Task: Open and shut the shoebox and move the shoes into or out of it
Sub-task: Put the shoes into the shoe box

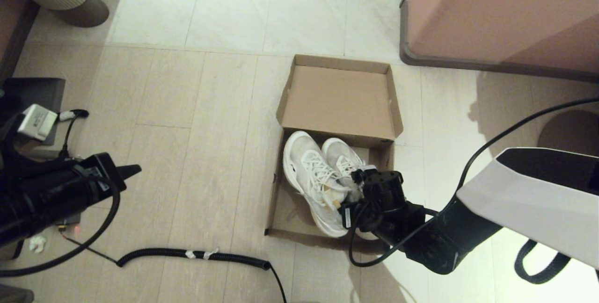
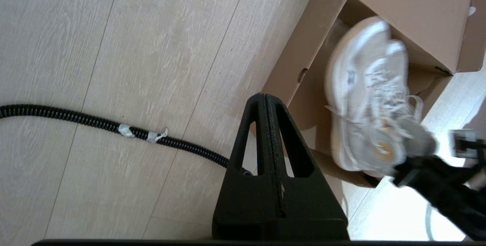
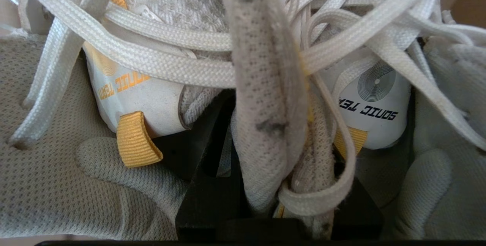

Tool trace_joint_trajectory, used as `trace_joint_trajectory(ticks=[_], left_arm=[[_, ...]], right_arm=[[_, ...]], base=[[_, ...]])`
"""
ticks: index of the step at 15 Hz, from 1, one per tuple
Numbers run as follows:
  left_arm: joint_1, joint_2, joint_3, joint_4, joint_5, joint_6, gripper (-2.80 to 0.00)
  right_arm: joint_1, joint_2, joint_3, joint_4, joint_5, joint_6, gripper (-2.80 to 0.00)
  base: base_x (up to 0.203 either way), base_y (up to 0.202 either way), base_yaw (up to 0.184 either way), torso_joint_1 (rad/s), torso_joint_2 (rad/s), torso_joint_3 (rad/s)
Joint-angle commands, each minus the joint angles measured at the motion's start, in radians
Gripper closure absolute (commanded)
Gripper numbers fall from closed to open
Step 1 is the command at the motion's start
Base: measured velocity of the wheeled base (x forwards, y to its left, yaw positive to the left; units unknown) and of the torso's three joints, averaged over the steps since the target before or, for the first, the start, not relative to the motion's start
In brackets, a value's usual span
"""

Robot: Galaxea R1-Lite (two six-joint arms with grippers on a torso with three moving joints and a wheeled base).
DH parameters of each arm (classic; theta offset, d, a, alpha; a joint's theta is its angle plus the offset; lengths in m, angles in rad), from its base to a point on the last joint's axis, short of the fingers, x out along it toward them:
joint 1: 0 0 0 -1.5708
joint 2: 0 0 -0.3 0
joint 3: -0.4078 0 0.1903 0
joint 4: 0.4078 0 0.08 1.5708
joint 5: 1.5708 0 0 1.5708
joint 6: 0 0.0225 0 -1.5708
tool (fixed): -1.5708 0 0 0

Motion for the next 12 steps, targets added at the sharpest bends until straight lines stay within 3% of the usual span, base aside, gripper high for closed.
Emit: trace_joint_trajectory(ticks=[1, 8, 9, 10, 12], left_arm=[[0.0, -0.011, 0.0, -0.002, 0.0, -0.003, 0.0], [0.003, -0.034, 0.019, -0.002, 0.002, -0.01, 0.0], [0.003, -0.034, 0.02, -0.002, 0.002, -0.01, 0.0], [0.003, -0.037, 0.024, -0.004, 0.0, -0.012, 0.0], [0.003, -0.037, 0.025, -0.004, 0.0, -0.012, 0.0]], right_arm=[[-0.009, 0.086, -0.026, -0.011, 0.0, -0.004, 0.0], [-0.022, 0.194, -0.098, -0.072, -0.002, -0.051, 0.0], [-0.022, 0.194, -0.098, -0.072, -0.002, -0.052, -1.79], [-0.022, 0.194, -0.1, -0.072, -0.002, -0.052, -2.8], [-0.022, 0.188, -0.098, -0.072, -0.003, -0.051, -2.8]], base=[[0.0, 0.0, 0.0, 0.0, 0.0, 0.0], [0.0, 0.0, 0.0, 0.0, 0.0, 0.0], [0.0, 0.0, 0.0, 0.0, 0.0, 0.0], [0.0, 0.0, 0.0, 0.0, 0.0, 0.0], [0.0, 0.0, 0.0, 0.0, 0.0, 0.0]])
